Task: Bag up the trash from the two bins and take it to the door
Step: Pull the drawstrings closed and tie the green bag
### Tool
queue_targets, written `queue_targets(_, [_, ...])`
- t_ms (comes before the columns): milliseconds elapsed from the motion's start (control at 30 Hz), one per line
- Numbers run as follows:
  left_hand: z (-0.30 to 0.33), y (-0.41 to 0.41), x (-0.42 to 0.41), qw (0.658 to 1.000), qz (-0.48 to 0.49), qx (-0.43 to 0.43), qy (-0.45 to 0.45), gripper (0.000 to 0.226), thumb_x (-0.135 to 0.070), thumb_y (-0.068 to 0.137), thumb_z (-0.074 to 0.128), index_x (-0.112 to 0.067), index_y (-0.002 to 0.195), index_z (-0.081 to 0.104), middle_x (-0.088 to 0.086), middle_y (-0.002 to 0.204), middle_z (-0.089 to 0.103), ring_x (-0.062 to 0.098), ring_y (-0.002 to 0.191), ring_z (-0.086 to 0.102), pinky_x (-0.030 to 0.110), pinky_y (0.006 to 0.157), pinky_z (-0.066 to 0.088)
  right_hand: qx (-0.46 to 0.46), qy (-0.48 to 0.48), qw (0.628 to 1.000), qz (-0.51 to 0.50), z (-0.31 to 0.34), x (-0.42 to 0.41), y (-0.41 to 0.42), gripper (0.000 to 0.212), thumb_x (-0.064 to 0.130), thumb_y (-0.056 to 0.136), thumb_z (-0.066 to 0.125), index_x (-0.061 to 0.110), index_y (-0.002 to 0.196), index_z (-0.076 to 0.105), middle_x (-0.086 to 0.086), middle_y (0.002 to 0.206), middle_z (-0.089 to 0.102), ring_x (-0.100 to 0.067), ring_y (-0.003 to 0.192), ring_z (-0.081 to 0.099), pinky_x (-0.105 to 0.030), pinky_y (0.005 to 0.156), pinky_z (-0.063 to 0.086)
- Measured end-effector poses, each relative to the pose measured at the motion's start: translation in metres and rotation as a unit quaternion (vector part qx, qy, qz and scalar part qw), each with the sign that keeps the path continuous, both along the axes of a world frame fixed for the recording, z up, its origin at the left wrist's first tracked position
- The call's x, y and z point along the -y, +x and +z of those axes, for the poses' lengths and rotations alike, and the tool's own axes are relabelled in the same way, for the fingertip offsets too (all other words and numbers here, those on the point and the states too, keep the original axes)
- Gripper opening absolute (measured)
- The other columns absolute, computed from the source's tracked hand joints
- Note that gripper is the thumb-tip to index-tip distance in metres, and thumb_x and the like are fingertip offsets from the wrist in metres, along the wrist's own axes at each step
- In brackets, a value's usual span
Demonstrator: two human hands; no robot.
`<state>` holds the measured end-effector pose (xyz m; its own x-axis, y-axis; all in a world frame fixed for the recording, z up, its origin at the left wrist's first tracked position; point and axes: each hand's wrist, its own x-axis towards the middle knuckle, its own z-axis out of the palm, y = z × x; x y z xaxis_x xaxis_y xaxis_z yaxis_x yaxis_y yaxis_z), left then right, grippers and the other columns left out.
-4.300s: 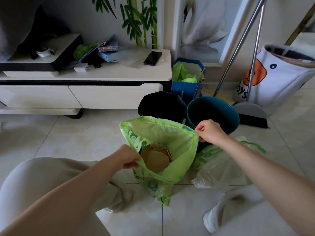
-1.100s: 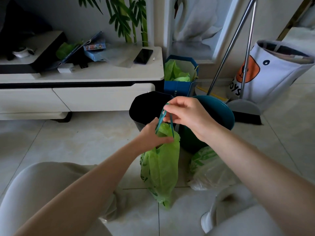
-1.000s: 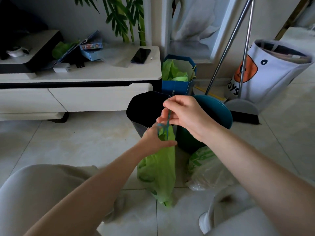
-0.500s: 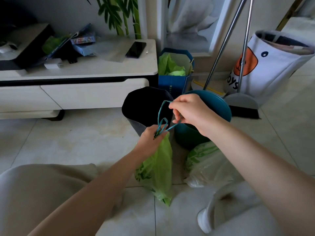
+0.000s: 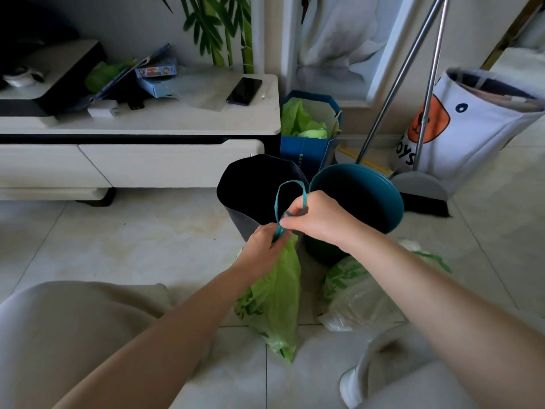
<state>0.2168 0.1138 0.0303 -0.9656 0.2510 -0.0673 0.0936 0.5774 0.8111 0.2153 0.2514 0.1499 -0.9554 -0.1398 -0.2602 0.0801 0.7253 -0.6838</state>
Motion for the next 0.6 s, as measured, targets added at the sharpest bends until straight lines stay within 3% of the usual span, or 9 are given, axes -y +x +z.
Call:
queue_targets(133, [0.000, 0.000, 0.001, 1.000, 0.008, -0.011, -0.006, 0.031, -0.040, 0.097, 0.046, -0.012, 0.091, 0.058, 0.001, 0.072, 0.052, 0.011, 0.051, 0.043, 0.031, 0.049, 0.039, 0.015, -0.046, 0.998, -0.040, -0.001, 0.002, -0.003, 0.024, 0.021, 0.079, 0.063, -0.003, 0.082, 0.066, -0.011, 0.068, 0.059, -0.018, 0.067, 0.056, -0.033, 0.063, 0.052])
queue_targets(200, [-0.002, -0.002, 0.002, 0.999, 0.022, -0.019, -0.026, 0.029, -0.041, 0.095, 0.049, -0.016, 0.097, 0.063, 0.005, 0.081, 0.059, 0.014, 0.053, 0.048, 0.034, 0.052, 0.042, 0.037, -0.119, 0.990, -0.063, 0.005, 0.004, -0.004, 0.029, 0.016, 0.078, 0.061, -0.012, 0.084, 0.061, -0.016, 0.076, 0.060, -0.021, 0.075, 0.061, -0.039, 0.079, 0.059])
queue_targets(267, [-0.006, -0.004, 0.002, 0.998, 0.046, -0.021, -0.030, 0.027, -0.039, 0.094, 0.053, -0.015, 0.094, 0.065, 0.004, 0.080, 0.059, 0.014, 0.056, 0.051, 0.033, 0.052, 0.044, 0.061, -0.216, 0.972, -0.065, 0.016, 0.007, -0.002, 0.026, 0.011, 0.080, 0.058, -0.014, 0.076, 0.059, -0.017, 0.078, 0.061, -0.024, 0.082, 0.065, -0.041, 0.085, 0.058])
queue_targets(333, [-0.010, -0.005, 0.002, 0.998, 0.061, -0.021, -0.011, 0.026, -0.036, 0.093, 0.054, -0.013, 0.087, 0.063, -0.001, 0.068, 0.055, 0.008, 0.049, 0.048, 0.022, 0.045, 0.039, 0.073, -0.319, 0.943, -0.065, 0.029, 0.007, 0.001, 0.022, 0.008, 0.085, 0.054, -0.005, 0.068, 0.060, -0.015, 0.074, 0.061, -0.025, 0.081, 0.066, -0.037, 0.085, 0.058])
queue_targets(400, [-0.014, -0.006, 0.000, 0.997, 0.071, -0.016, 0.013, 0.033, -0.037, 0.094, 0.054, -0.007, 0.082, 0.060, -0.002, 0.061, 0.051, 0.007, 0.044, 0.041, 0.024, 0.045, 0.035, 0.052, -0.377, 0.922, -0.069, 0.040, 0.004, 0.003, 0.026, 0.007, 0.088, 0.051, 0.003, 0.063, 0.057, -0.012, 0.066, 0.056, -0.024, 0.071, 0.061, -0.035, 0.079, 0.057])
queue_targets(533, [-0.020, -0.003, -0.004, 0.994, 0.093, -0.047, 0.035, 0.044, -0.041, 0.096, 0.051, -0.002, 0.076, 0.059, -0.010, 0.046, 0.044, 0.007, 0.040, 0.038, 0.021, 0.041, 0.027, -0.029, -0.394, 0.917, -0.059, 0.055, 0.001, 0.007, 0.034, 0.007, 0.089, 0.050, 0.006, 0.055, 0.051, -0.013, 0.059, 0.045, -0.018, 0.058, 0.046, -0.034, 0.075, 0.054])
queue_targets(600, [-0.022, -0.003, -0.008, 0.992, 0.102, -0.064, 0.023, 0.048, -0.042, 0.096, 0.050, -0.001, 0.072, 0.055, -0.007, 0.048, 0.037, 0.010, 0.041, 0.033, 0.027, 0.043, 0.028, -0.052, -0.395, 0.916, -0.046, 0.056, 0.003, 0.010, 0.032, 0.009, 0.088, 0.051, 0.005, 0.056, 0.051, -0.015, 0.061, 0.043, -0.018, 0.058, 0.043, -0.031, 0.073, 0.050])
